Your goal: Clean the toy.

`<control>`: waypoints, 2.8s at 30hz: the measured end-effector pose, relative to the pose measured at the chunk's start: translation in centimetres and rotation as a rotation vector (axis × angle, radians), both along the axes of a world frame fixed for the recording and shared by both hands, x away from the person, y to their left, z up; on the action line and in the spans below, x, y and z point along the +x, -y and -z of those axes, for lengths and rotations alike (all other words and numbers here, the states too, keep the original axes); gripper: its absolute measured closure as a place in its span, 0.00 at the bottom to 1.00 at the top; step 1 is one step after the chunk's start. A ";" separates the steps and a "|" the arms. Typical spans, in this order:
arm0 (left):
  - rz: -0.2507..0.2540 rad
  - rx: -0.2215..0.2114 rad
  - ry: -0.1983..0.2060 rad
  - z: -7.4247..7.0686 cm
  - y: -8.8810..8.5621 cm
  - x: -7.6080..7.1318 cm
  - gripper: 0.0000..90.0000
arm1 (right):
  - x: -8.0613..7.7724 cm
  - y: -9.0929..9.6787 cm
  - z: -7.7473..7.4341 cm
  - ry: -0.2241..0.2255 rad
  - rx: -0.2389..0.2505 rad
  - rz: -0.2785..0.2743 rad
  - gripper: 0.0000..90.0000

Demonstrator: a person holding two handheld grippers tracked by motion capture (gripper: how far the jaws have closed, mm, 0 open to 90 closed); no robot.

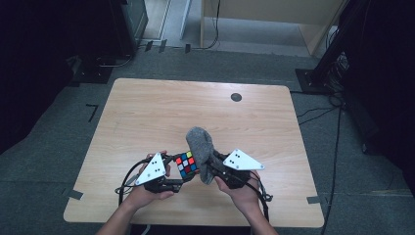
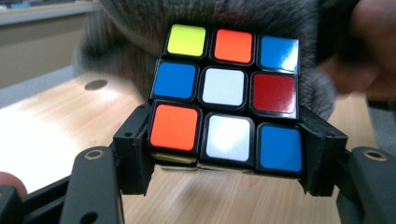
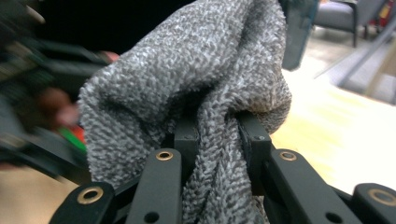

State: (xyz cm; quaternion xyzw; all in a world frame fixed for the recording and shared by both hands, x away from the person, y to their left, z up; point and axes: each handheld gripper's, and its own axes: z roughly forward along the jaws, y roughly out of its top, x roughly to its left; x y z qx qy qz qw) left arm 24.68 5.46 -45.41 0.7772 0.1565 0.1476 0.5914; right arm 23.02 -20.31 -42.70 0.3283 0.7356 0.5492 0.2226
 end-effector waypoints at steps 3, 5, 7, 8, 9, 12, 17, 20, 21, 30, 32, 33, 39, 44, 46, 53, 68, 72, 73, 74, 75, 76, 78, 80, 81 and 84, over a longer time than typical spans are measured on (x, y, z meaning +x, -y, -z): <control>-0.016 -0.048 -0.018 -0.1 -0.6 0.3 0.37 | 0.9 0.6 1.1 -0.072 -0.068 0.072 0.83; -0.035 -0.067 -0.038 -0.2 -0.8 0.6 0.37 | 1.2 1.3 1.4 -0.100 -0.034 0.094 0.82; -0.034 -0.059 -0.046 -0.1 -0.9 0.7 0.37 | 0.9 1.7 0.7 -0.061 0.042 0.049 0.82; -0.033 -0.046 -0.046 0.0 -0.8 0.8 0.37 | 0.5 1.5 0.2 -0.019 0.042 0.032 0.82; -0.029 -0.035 -0.047 0.1 -0.7 0.7 0.37 | 0.0 1.2 -0.4 0.017 0.048 0.005 0.82; -0.015 -0.058 -0.055 0.0 -0.5 0.5 0.37 | -0.7 0.0 -1.0 0.055 0.020 -0.040 0.82; -0.011 -0.156 -0.099 -0.4 -1.5 1.0 0.37 | 0.5 0.9 0.5 -0.026 -0.035 0.057 0.82; 0.003 -0.251 -0.161 -0.5 -2.4 1.6 0.37 | 0.9 1.6 1.0 -0.072 0.057 0.058 0.82; 0.002 -0.263 -0.170 -0.4 -2.4 1.6 0.37 | 0.8 1.4 0.9 -0.076 0.083 0.032 0.82; -0.007 -0.332 -0.212 -0.3 -2.8 1.8 0.37 | 0.3 -2.1 2.8 -0.149 -0.004 -0.106 0.82; -0.016 -0.323 -0.207 -0.3 -2.8 1.8 0.37 | 0.5 -1.4 2.3 -0.150 0.048 -0.083 0.83; -0.018 -0.317 -0.206 -0.2 -2.8 1.8 0.37 | 0.4 -0.8 1.9 -0.137 0.082 -0.060 0.83; -0.030 -0.326 -0.232 -0.1 -2.8 2.0 0.37 | -0.4 -0.7 0.7 -0.056 0.111 -0.059 0.83; -0.043 -0.350 -0.243 -0.1 -3.0 2.2 0.37 | 0.0 -2.3 2.4 -0.155 0.063 -0.147 0.83; -0.040 -0.362 -0.249 -0.2 -3.0 2.2 0.37 | -0.1 -2.7 2.5 -0.162 0.035 -0.162 0.83; -0.038 -0.470 -0.303 -0.1 -2.6 2.1 0.37 | -0.4 -4.5 3.3 -0.257 0.155 -0.321 0.83; -0.069 -0.476 -0.322 0.6 -2.7 2.3 0.38 | 0.6 -1.9 4.5 -0.322 0.371 -0.076 0.84; -0.063 -0.460 -0.322 0.6 -2.5 2.2 0.38 | -0.1 -4.0 4.1 -0.307 0.305 -0.209 0.84; -0.064 -0.461 -0.320 0.5 -2.6 2.2 0.38 | -0.1 -3.8 4.0 -0.299 0.321 -0.199 0.84; -0.066 -0.464 -0.318 0.5 -2.7 2.2 0.38 | 0.1 -3.2 3.8 -0.294 0.351 -0.176 0.84; -0.067 -0.474 -0.321 0.4 -2.8 2.3 0.38 | 0.4 -2.4 3.7 -0.299 0.377 -0.142 0.84; -0.068 -0.482 -0.323 0.4 -2.9 2.3 0.38 | 0.7 -1.6 3.6 -0.303 0.390 -0.102 0.84; -0.076 -0.478 -0.323 0.4 -3.2 2.5 0.38 | 1.1 0.0 3.6 -0.275 0.382 0.001 0.84; -0.078 -0.467 -0.327 0.5 -3.3 2.6 0.38 | 1.5 1.0 3.6 -0.242 0.310 0.083 0.84; -0.078 -0.467 -0.330 0.5 -3.3 2.7 0.38 | 1.6 1.4 3.6 -0.218 0.263 0.123 0.84; -0.078 -0.459 -0.346 0.6 -3.4 2.9 0.38 | 2.2 2.4 3.7 -0.184 0.217 0.144 0.78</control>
